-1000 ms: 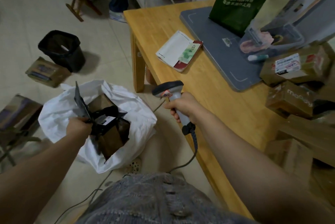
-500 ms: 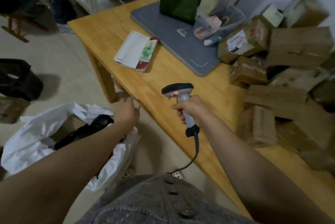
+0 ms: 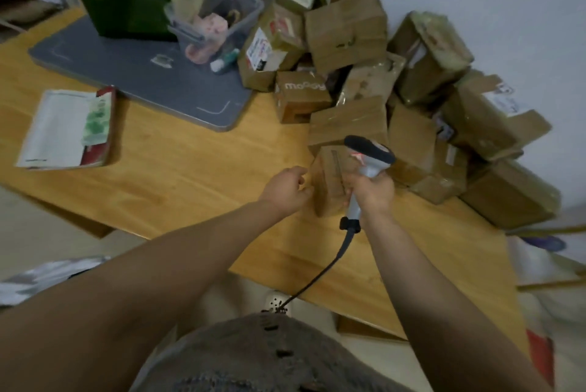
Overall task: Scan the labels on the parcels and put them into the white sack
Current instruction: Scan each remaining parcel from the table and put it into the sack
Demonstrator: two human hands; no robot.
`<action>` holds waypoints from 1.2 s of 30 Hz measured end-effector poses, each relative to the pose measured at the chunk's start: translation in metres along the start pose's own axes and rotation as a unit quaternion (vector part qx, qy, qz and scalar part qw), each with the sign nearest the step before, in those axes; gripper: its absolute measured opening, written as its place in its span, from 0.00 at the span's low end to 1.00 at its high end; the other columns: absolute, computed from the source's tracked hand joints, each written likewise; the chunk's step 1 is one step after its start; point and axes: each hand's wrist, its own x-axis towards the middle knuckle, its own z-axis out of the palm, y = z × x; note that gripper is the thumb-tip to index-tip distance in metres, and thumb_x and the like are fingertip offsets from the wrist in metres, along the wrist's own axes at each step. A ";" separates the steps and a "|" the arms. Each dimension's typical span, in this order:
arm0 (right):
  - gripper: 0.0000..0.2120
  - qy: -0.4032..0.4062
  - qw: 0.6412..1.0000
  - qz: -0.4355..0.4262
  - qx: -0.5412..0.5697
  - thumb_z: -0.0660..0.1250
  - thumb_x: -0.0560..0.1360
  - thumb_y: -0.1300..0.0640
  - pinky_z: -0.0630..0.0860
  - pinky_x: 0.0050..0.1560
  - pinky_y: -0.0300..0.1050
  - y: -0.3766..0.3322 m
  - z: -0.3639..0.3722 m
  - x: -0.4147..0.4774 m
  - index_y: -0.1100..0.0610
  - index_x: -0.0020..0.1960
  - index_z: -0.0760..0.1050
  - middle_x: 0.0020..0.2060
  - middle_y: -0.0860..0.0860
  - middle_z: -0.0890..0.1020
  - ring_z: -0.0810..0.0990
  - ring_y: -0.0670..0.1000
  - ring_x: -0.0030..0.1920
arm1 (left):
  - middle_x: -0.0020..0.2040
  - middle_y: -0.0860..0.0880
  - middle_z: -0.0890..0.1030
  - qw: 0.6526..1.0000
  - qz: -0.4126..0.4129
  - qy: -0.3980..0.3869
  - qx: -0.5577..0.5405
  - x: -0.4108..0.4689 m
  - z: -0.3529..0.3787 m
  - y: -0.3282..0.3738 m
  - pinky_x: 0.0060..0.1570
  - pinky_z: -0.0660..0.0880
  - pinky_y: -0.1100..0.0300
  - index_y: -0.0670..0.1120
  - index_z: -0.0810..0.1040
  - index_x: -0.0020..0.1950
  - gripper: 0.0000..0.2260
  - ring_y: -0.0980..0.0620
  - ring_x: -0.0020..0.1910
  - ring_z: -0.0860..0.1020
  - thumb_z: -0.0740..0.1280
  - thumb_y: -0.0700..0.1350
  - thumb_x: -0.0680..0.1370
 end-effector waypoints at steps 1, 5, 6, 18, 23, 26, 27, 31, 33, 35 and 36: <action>0.10 0.014 1.000 0.012 0.008 0.71 0.70 0.64 0.77 0.39 0.51 0.003 -0.010 0.006 0.55 0.37 0.72 0.32 0.54 0.77 0.79 0.57 0.36 | 0.65 0.44 0.75 1.000 0.004 -0.004 -0.009 0.004 0.006 0.009 0.55 0.70 0.60 0.46 0.66 0.73 0.23 0.46 0.61 0.75 0.64 0.47 0.79; 0.09 -0.003 0.995 0.083 0.062 0.72 0.72 0.63 0.72 0.25 0.43 0.011 -0.023 0.015 0.57 0.39 0.72 0.26 0.54 0.75 0.73 0.51 0.23 | 0.66 0.44 0.70 0.999 0.030 -0.014 -0.018 0.010 0.021 0.027 0.59 0.71 0.57 0.55 0.61 0.76 0.25 0.45 0.61 0.74 0.63 0.48 0.80; 0.10 -0.018 0.994 0.085 0.072 0.73 0.72 0.64 0.71 0.24 0.42 0.011 -0.020 0.014 0.57 0.38 0.72 0.24 0.53 0.75 0.72 0.50 0.21 | 0.67 0.44 0.69 0.999 0.028 -0.011 -0.011 0.011 0.021 0.027 0.61 0.69 0.57 0.54 0.63 0.76 0.24 0.46 0.62 0.73 0.63 0.49 0.80; 0.08 -0.189 0.976 0.062 0.091 0.73 0.70 0.64 0.71 0.23 0.39 -0.010 0.057 -0.012 0.58 0.43 0.74 0.22 0.52 0.77 0.73 0.48 0.20 | 0.63 0.43 0.77 0.941 -0.261 0.110 -0.184 -0.007 -0.036 -0.045 0.56 0.77 0.49 0.41 0.70 0.70 0.27 0.44 0.58 0.76 0.69 0.51 0.75; 0.10 -0.156 0.980 0.094 0.084 0.73 0.70 0.64 0.71 0.23 0.39 0.000 0.053 -0.003 0.57 0.42 0.73 0.27 0.54 0.75 0.71 0.47 0.18 | 0.70 0.41 0.71 0.931 -0.283 0.141 -0.183 -0.017 -0.051 -0.064 0.63 0.72 0.49 0.42 0.61 0.76 0.31 0.41 0.65 0.72 0.67 0.49 0.76; 0.10 -0.172 0.978 0.103 0.060 0.74 0.70 0.64 0.71 0.24 0.40 0.005 0.056 -0.004 0.57 0.44 0.73 0.29 0.54 0.76 0.72 0.48 0.20 | 0.70 0.41 0.70 0.949 -0.236 0.146 -0.148 -0.015 -0.050 -0.055 0.60 0.72 0.51 0.42 0.61 0.76 0.32 0.41 0.66 0.72 0.68 0.50 0.76; 0.10 -0.179 0.977 0.102 0.056 0.74 0.70 0.64 0.71 0.23 0.39 0.006 0.058 -0.005 0.57 0.44 0.73 0.30 0.55 0.77 0.73 0.48 0.20 | 0.68 0.41 0.71 0.959 -0.218 0.136 -0.119 -0.013 -0.048 -0.051 0.61 0.73 0.49 0.42 0.62 0.75 0.33 0.41 0.65 0.72 0.70 0.52 0.74; 0.10 -0.187 0.976 0.096 0.057 0.74 0.70 0.63 0.72 0.23 0.39 0.008 0.062 -0.005 0.56 0.45 0.73 0.36 0.56 0.80 0.73 0.47 0.20 | 0.71 0.41 0.60 0.959 -0.235 0.098 0.123 -0.009 -0.027 -0.033 0.68 0.61 0.46 0.41 0.51 0.76 0.54 0.40 0.71 0.59 0.72 0.69 0.64; 0.10 -0.190 0.977 0.089 0.050 0.74 0.70 0.63 0.72 0.23 0.39 0.007 0.060 -0.004 0.56 0.45 0.73 0.37 0.57 0.81 0.73 0.47 0.20 | 0.71 0.40 0.59 0.946 -0.252 0.091 0.183 -0.006 -0.022 -0.031 0.68 0.59 0.48 0.42 0.46 0.77 0.56 0.41 0.70 0.59 0.71 0.69 0.64; 0.10 -0.201 0.976 0.077 0.041 0.74 0.70 0.63 0.72 0.24 0.39 0.005 0.056 -0.004 0.56 0.45 0.74 0.35 0.56 0.80 0.73 0.47 0.21 | 0.70 0.40 0.59 0.944 -0.243 0.071 0.212 -0.001 -0.031 -0.035 0.67 0.59 0.47 0.44 0.45 0.77 0.53 0.40 0.70 0.59 0.72 0.65 0.66; 0.10 -0.207 0.975 0.070 0.035 0.74 0.70 0.64 0.73 0.24 0.40 0.003 0.053 -0.003 0.57 0.45 0.74 0.34 0.55 0.80 0.74 0.47 0.21 | 0.71 0.41 0.58 0.948 -0.220 0.049 0.227 0.001 -0.040 -0.040 0.67 0.59 0.45 0.46 0.45 0.77 0.51 0.40 0.71 0.58 0.72 0.62 0.67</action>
